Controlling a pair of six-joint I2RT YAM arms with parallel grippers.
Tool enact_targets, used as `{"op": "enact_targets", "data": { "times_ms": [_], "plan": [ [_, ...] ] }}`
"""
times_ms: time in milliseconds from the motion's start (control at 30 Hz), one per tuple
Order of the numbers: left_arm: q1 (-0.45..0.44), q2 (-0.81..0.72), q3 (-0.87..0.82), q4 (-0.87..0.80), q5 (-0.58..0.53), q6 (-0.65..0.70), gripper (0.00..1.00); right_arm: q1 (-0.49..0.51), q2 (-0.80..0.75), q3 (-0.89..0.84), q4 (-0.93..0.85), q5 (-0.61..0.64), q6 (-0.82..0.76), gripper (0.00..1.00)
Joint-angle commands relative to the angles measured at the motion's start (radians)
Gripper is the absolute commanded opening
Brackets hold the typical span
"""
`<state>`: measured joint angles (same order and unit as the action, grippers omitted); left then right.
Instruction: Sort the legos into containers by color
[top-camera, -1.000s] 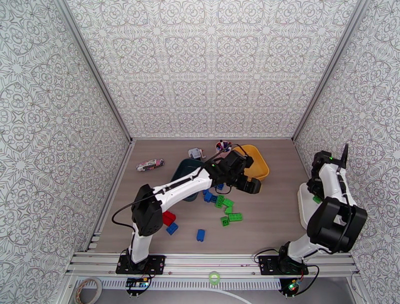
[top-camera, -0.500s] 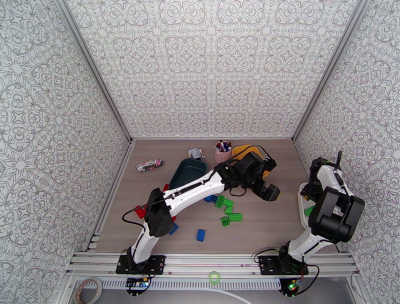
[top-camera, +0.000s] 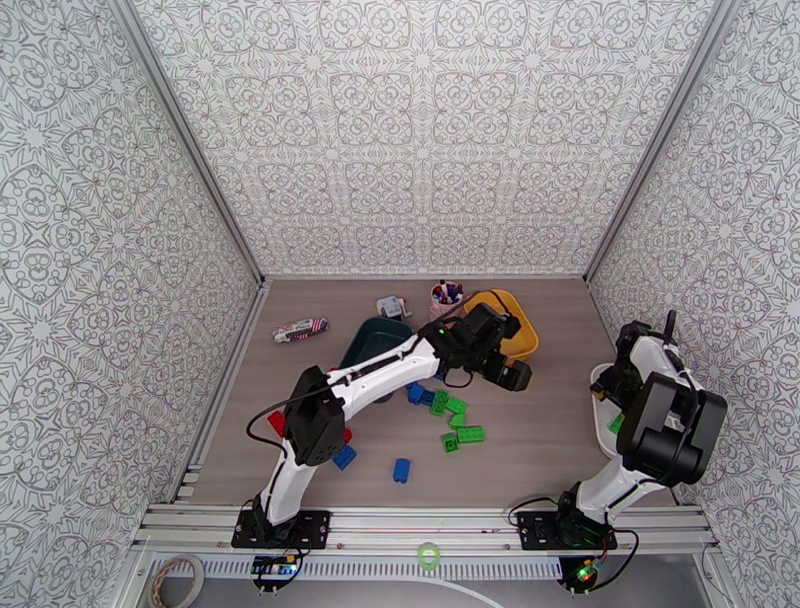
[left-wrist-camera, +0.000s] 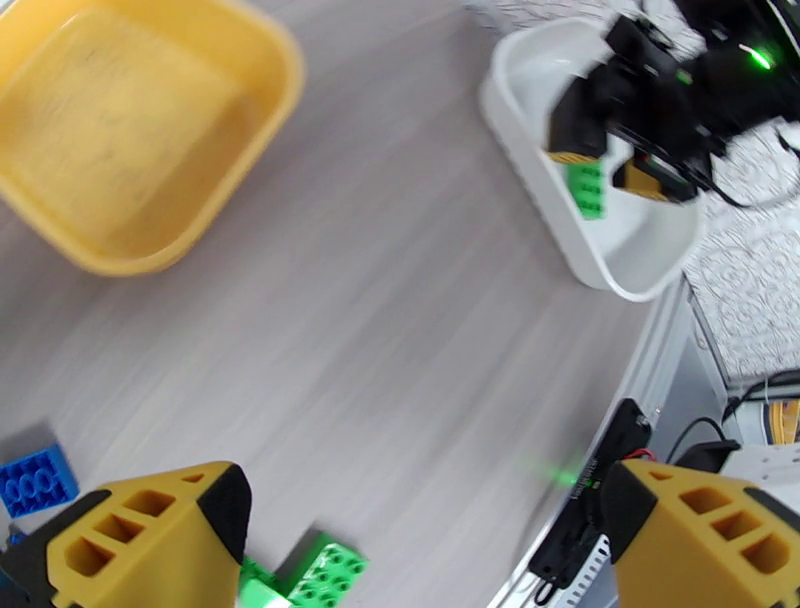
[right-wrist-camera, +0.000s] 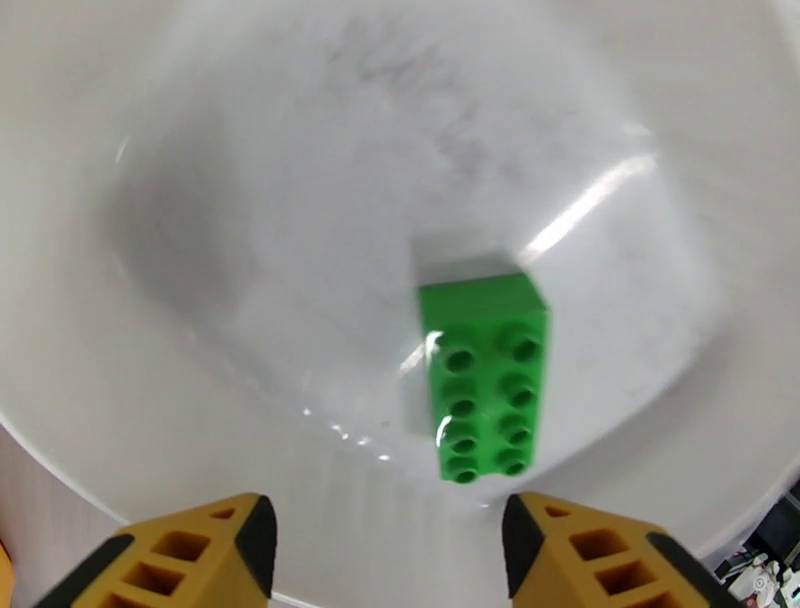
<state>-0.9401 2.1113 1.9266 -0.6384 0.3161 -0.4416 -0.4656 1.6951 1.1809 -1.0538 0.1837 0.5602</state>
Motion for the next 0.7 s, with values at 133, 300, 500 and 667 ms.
{"op": "enact_targets", "data": {
  "times_ms": [133,300,500,667],
  "plan": [
    [0.027,-0.098,-0.064,0.051,-0.035,-0.034,0.98,0.057,-0.066,-0.030,0.026,-0.121,0.003,0.63],
    [0.034,-0.127,-0.120,0.087,-0.047,-0.055,0.98,0.096,-0.068,-0.023,0.028,-0.155,0.009,0.63],
    [0.037,-0.153,-0.164,0.106,-0.096,-0.078,0.98,0.116,-0.088,0.024,-0.010,-0.142,0.011,0.63],
    [0.041,-0.202,-0.187,0.067,-0.244,-0.090,0.98,0.116,-0.202,0.089,-0.050,-0.089,-0.022,0.70]
  ]
}}
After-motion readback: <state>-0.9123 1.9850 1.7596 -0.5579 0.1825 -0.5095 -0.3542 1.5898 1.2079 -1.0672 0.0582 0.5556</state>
